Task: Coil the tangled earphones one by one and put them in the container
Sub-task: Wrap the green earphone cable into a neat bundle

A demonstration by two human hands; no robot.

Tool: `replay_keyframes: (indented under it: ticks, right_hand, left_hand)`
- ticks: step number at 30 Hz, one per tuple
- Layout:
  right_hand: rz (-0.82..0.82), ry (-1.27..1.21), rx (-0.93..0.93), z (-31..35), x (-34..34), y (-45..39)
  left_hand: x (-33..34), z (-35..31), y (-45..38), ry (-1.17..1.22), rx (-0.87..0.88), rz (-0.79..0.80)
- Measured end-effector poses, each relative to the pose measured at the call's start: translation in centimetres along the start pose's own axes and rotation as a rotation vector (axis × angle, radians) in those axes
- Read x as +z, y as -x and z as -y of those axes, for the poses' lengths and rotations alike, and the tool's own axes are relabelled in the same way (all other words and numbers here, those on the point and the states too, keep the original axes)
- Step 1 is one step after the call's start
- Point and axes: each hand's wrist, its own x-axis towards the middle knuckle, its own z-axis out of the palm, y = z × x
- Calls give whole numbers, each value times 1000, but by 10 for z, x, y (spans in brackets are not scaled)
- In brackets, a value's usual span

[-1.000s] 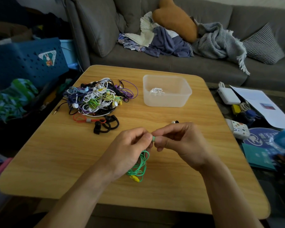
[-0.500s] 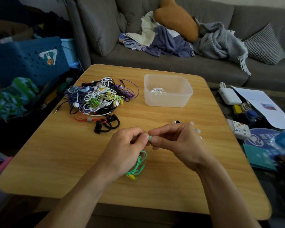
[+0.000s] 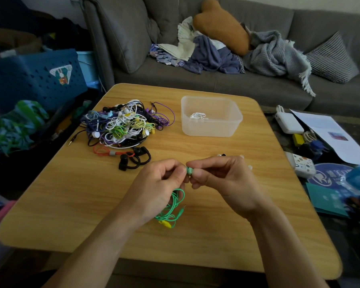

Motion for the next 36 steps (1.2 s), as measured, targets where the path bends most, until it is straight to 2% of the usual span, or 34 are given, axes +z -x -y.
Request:
replay_keyframes:
  ticks: [9, 15, 21, 28, 36]
  right_hand:
    - [-28, -92, 40, 0, 0, -1]
    - [-29, -106, 62, 0, 0, -1]
    - [-20, -58, 118, 1, -4, 1]
    - [-40, -17, 110, 4, -3, 1]
    - [-41, -181, 132, 3, 3, 1]
  left_hand:
    - [2, 0, -2, 53, 16, -53]
    - [4, 2, -1, -40, 85, -57]
    - [6, 5, -1, -75, 71, -14]
    - [4, 0, 0, -1, 12, 51]
    - [6, 4, -3, -71, 61, -65]
